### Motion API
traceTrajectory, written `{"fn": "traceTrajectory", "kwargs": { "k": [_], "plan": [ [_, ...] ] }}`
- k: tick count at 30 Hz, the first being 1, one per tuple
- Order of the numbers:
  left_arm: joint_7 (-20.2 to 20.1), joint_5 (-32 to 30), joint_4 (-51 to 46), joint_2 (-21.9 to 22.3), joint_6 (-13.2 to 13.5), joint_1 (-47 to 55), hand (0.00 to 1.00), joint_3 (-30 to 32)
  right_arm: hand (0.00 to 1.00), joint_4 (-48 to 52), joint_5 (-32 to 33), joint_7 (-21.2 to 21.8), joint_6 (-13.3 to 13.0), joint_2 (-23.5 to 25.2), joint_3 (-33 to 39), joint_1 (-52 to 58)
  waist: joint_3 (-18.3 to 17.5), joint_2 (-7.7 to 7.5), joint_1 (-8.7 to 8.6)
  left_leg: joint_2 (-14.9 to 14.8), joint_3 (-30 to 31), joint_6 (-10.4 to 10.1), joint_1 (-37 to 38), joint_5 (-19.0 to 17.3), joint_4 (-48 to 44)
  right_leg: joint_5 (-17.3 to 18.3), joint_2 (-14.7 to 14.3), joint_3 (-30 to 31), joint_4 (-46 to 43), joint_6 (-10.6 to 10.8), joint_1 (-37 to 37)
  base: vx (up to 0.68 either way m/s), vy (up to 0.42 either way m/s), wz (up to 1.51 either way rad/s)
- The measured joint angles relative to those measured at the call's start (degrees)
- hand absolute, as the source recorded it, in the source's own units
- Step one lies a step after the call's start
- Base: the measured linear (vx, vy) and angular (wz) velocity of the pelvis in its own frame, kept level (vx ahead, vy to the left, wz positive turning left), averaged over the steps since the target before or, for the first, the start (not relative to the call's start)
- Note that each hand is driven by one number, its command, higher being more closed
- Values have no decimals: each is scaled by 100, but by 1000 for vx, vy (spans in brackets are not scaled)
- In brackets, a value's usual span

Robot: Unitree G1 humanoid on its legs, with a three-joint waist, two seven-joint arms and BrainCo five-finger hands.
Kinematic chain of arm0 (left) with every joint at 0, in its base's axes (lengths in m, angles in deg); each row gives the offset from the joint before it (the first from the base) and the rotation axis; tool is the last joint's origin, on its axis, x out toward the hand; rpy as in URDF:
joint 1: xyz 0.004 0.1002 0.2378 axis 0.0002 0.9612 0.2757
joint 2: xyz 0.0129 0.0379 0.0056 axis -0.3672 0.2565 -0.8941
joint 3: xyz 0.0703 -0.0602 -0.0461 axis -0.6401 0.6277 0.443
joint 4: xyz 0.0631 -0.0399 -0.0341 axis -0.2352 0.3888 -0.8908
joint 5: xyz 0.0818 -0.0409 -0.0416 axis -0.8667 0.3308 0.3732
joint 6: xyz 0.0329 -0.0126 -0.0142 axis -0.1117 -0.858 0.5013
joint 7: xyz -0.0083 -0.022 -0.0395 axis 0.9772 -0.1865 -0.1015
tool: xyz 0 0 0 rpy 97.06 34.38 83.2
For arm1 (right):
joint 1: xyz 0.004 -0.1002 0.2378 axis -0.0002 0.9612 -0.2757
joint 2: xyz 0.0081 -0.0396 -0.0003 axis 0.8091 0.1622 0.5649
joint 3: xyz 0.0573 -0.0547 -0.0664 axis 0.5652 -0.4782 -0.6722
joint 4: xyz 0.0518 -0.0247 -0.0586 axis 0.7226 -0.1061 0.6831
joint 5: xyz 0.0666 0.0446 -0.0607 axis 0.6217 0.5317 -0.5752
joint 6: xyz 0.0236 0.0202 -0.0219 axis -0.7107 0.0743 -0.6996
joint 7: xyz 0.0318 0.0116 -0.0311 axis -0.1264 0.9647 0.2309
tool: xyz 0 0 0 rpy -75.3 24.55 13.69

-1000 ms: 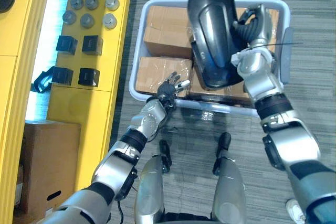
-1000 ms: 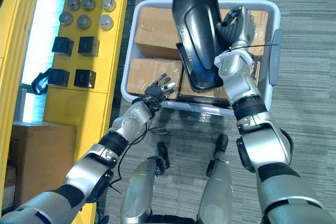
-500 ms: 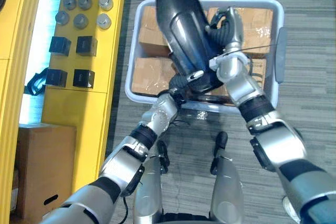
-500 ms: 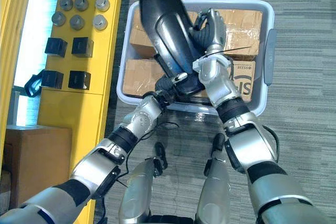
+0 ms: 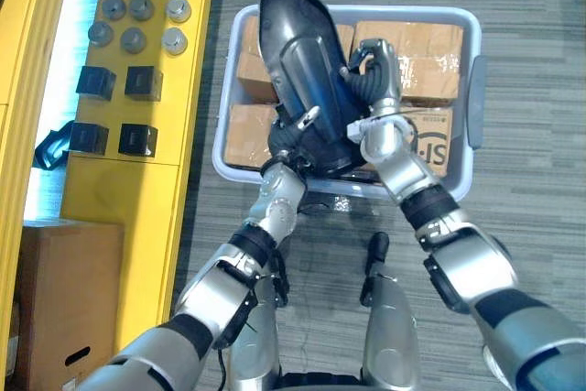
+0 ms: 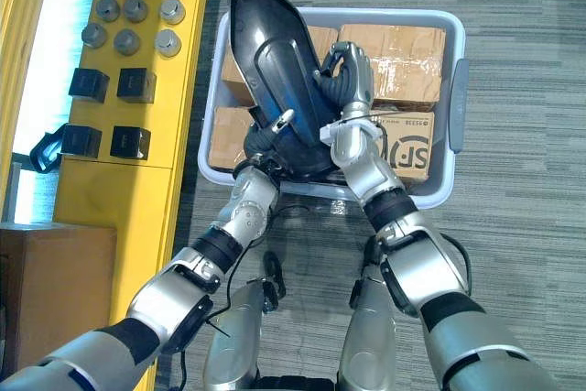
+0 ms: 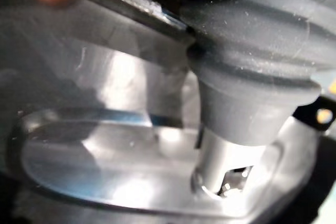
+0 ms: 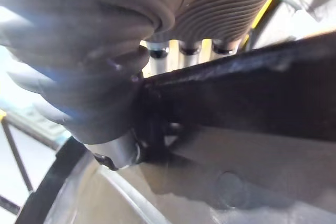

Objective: Walk over and take plastic housings, then place them on the shelf

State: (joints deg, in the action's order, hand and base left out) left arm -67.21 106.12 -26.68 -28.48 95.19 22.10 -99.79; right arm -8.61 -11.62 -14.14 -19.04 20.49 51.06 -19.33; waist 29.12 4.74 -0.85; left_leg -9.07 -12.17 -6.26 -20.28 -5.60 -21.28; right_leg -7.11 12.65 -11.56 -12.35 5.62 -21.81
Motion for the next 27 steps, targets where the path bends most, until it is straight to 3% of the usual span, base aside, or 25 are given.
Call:
{"fn": "traceTrajectory", "kwargs": {
  "k": [5, 13, 17, 19, 24, 27],
  "plan": [
    [-576, 490, -39, 84, 271, 230, 100, -52, 100, 191, -50, -288, -160, 110, -26, 241, 13, -115, -8, 5, 8, -12, 108, 31, 88, 18, -7, -18, 17, -18, 93, 0, 0, 0],
    [-1088, 926, -636, 89, 516, 830, 100, -228, 100, 840, -284, -504, -437, 180, -44, 746, 1, -265, -27, 19, -41, -23, 490, 33, 271, 26, -15, -38, 164, -18, 442, 5, 6, -1],
    [-1222, 890, -959, 24, 592, 1092, 100, -333, 100, 1269, -312, -508, -443, 177, -54, 1022, 5, -306, -30, 21, -63, -27, 746, 32, 372, 35, -25, -75, 259, -6, 689, 38, 20, -1],
    [-1210, 649, -1184, -16, 598, 1240, 100, -327, 100, 1482, -397, -572, -459, 174, -55, 1143, 2, -321, -24, 39, -84, -43, 960, 41, 492, 38, -27, -86, 345, 0, 884, 46, 21, -2],
    [-695, -414, -1853, -254, 573, 1528, 100, -328, 100, 1941, -386, -732, -598, 178, -6, 1465, -2, -329, -7, 44, -104, -76, 1332, 62, 694, 34, -60, -118, 514, 9, 1243, 49, 9, -1],
    [-562, -862, -2356, -458, 410, 1769, 100, -263, 100, 2184, -394, -736, -740, 181, 2, 1626, -30, -354, -17, 45, -131, -79, 1539, 64, 785, 26, -81, -127, 620, 21, 1449, 35, 3, -3]
  ]
}}
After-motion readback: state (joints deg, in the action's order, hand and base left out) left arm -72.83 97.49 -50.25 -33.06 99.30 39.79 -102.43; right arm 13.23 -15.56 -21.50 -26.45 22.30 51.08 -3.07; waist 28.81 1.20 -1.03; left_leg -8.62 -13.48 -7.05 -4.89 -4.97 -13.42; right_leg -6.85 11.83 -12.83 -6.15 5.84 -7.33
